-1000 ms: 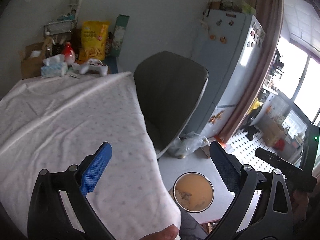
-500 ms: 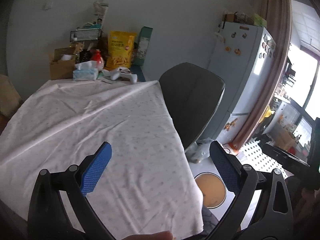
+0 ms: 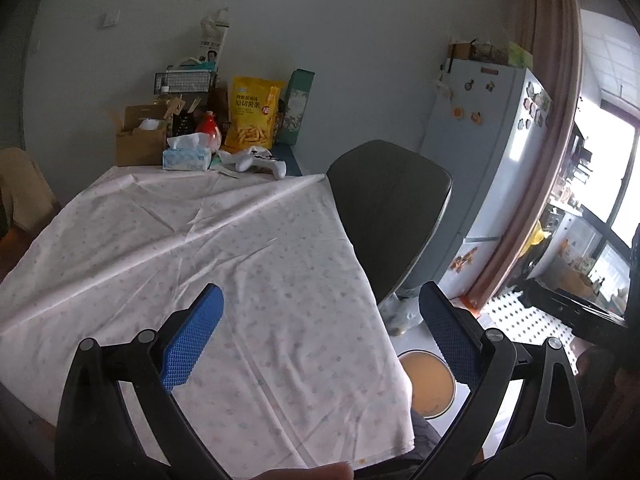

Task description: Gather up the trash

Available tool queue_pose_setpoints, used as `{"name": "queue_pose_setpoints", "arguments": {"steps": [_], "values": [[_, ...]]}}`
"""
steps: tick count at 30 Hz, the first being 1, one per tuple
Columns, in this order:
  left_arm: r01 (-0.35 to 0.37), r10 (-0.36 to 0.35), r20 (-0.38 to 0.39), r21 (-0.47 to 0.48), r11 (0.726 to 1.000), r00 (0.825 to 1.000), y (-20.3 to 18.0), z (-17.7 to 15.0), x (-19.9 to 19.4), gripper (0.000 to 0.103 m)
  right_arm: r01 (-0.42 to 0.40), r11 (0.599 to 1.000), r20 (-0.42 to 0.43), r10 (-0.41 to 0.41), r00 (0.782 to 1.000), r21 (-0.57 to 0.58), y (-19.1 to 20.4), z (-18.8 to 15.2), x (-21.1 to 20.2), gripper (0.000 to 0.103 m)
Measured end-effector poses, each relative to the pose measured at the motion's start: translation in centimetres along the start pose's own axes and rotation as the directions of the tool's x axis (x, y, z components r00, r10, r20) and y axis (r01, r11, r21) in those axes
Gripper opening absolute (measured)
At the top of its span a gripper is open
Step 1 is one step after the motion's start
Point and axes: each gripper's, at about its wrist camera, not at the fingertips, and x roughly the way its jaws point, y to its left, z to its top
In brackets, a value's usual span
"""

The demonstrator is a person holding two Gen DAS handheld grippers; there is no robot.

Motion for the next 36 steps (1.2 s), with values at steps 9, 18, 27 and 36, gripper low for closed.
{"name": "queue_pose_setpoints", "arguments": {"steps": [9,18,27,36], "values": [[0.0,0.0,-0.009,0.007,1.0,1.0,-0.5,-0.1,-0.3,0.097,-0.022,1.0,-0.004,0.022,1.0,-0.014,0.1,0.1,-0.2,0.095],[-0.016,0.016,0.019,-0.004,1.0,1.0,-1.0,0.2,-0.9,0.097,-0.036,0.998,0.005,0.036,0.999,-0.049,0.7,0.3,-1.3,0.095],[-0.004,0.004,0.033,0.009,1.0,0.999,-1.8,0.4,-1.9,0.097,-0.031,0.998,0.025,0.033,0.999,-0.061,0.9,0.4,-2.1,0.095],[0.004,-0.004,0.033,0.013,1.0,0.999,-2.1,0.5,-2.4,0.097,-0.03,0.998,0.032,0.032,0.999,-0.058,1.0,0.5,-2.7,0.095]]}}
